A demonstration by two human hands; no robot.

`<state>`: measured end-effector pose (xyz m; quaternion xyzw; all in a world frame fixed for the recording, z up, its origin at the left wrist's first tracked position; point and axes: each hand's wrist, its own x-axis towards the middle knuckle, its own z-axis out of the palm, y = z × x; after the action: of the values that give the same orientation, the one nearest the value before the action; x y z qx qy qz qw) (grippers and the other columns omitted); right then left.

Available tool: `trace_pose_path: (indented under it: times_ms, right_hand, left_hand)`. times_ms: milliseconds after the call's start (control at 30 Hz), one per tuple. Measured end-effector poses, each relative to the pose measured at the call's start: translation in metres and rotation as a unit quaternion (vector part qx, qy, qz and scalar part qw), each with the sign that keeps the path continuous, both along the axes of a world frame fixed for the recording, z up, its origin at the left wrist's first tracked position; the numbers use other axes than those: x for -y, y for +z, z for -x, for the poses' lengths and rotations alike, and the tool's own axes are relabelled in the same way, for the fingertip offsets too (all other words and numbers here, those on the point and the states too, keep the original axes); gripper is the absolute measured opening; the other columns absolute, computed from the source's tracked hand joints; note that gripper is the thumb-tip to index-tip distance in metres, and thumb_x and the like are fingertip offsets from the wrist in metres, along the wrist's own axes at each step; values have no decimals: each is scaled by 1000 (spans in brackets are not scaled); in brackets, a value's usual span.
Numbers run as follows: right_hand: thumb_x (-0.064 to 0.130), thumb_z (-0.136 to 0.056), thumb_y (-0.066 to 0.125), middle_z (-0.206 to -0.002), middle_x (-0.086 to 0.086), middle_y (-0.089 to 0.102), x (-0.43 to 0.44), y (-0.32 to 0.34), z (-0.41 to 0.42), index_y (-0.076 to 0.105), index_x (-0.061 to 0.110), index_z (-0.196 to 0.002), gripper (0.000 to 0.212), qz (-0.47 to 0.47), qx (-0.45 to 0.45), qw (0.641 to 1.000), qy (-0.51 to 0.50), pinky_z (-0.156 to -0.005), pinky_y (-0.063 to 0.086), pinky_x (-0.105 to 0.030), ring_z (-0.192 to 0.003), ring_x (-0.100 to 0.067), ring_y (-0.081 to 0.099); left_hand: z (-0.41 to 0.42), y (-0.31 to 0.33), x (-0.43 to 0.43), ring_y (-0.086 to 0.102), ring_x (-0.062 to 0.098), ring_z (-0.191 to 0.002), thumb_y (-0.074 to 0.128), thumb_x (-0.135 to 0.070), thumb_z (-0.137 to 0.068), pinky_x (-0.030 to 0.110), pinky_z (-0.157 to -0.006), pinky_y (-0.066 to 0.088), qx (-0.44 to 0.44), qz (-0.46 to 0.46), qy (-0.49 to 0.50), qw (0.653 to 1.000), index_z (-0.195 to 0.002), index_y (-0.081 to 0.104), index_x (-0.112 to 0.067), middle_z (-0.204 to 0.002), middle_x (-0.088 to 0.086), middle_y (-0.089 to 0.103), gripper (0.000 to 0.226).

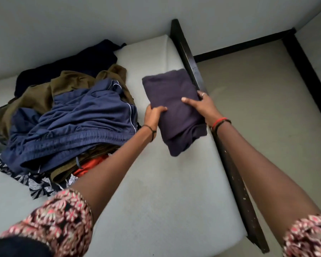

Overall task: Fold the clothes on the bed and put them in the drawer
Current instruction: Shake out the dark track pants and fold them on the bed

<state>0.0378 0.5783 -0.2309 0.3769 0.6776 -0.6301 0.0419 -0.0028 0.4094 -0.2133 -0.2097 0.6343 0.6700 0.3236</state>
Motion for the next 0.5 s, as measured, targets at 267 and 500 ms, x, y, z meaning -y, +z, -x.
trace_pose_path:
  times_ms: [267,500]
  right_hand:
    - [17,-79,76,-118,-8,65,-45,-36,90,56,3,-124,52,-39,4,999,38,-96,51,-33,-105,-19,63]
    - [22,-86,66,-127,-9,60,-44,-57,97,50,5,-129,49,-130,52,984,109,-103,44,-38,-114,-23,58]
  left_hand:
    - [93,-50,-42,57,21,-103,61,-2,-84,33,-91,49,-35,20,-30,999,-126,48,-6,-125,7,58,43]
    - [103,-74,-43,50,26,-122,65,-6,-85,26,-98,40,-72,96,-107,987,-133,37,-1,-136,13,50,56]
